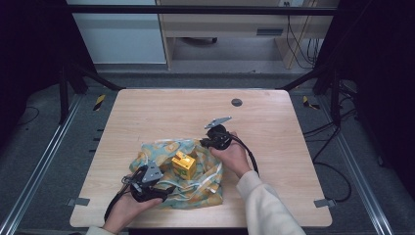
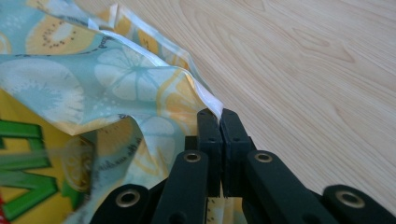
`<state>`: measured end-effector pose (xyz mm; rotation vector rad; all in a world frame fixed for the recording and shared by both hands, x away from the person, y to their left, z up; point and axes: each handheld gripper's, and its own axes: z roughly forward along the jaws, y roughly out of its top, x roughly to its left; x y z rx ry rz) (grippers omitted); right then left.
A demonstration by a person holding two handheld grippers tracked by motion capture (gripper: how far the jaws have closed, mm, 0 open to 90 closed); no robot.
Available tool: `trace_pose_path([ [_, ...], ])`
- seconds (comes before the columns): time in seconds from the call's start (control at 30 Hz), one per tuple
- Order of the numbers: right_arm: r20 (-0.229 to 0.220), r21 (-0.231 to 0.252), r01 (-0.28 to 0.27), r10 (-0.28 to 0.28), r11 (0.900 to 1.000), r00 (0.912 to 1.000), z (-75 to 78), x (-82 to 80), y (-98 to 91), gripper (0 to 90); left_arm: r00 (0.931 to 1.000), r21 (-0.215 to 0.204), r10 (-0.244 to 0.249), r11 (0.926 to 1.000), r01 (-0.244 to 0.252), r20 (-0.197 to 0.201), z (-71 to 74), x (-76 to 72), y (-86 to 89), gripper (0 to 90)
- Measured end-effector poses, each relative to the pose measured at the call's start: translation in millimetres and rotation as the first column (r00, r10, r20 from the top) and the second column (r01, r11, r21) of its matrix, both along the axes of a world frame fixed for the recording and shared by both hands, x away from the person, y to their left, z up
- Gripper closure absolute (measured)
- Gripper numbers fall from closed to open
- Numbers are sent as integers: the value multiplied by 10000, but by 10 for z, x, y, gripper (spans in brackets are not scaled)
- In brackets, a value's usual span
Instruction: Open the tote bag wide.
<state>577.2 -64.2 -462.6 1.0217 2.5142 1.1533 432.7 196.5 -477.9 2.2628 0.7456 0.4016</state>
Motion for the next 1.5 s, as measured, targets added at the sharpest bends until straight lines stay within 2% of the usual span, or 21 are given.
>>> trace_pose_path([
  [0.07, 45, -195, 96, -95, 9998, 9999, -19, 26, -62, 891, 10000, 165, 3, 9999, -2, -65, -19, 15, -4, 308],
  [0.17, 44, -158, 225, -224, 9996, 9997, -18, 46, -88, 891, 10000, 359, -5, 9994, 8, -83, -42, 22, -14, 311],
  [0.33, 278, -421, 221, -209, 9989, 9994, -48, 72, -104, 891, 10000, 516, 4, 9987, 0, -76, -68, 21, -27, 309],
  [0.5, 302, -716, 363, -342, 9968, 9990, -80, 114, -173, 891, 9998, 752, -43, 9972, 57, -180, -101, 19, -45, 309],
  [0.57, 281, -703, 520, -501, 9962, 9984, -86, 128, -200, 891, 9994, 668, -83, 9977, 104, -324, -110, 14, -55, 308],
  [0.67, 306, -715, 593, -572, 9957, 9979, -106, 152, -244, 890, 9999, 968, 54, 9953, -44, -91, -110, 19, -47, 302],
  [0.83, 361, -755, 813, -788, 9938, 9962, -111, 168, -293, 890, 9999, 991, 59, 9951, -47, -121, -118, 18, -47, 302],
  [0.93, 388, -551, 914, -893, 9943, 9952, -105, 169, -329, 890, 9995, 844, -62, 9964, 88, -310, -133, 0, -68, 302],
  [1.13, 461, -645, 1065, -1036, 9922, 9935, -96, 172, -387, 892, 9985, 825, -147, 9964, 191, -531, -149, -6, -80, 303],
  [1.23, 492, -652, 1238, -1208, 9902, 9915, -101, 192, -423, 893, 9999, 1180, 78, 9930, -62, -132, -132, 4, -58, 302],
  [1.5, 460, -759, 1395, -1363, 9873, 9896, -110, 209, -504, 890, 9999, 1256, 100, 9920, -97, -23, -130, 1, -60, 306],
])
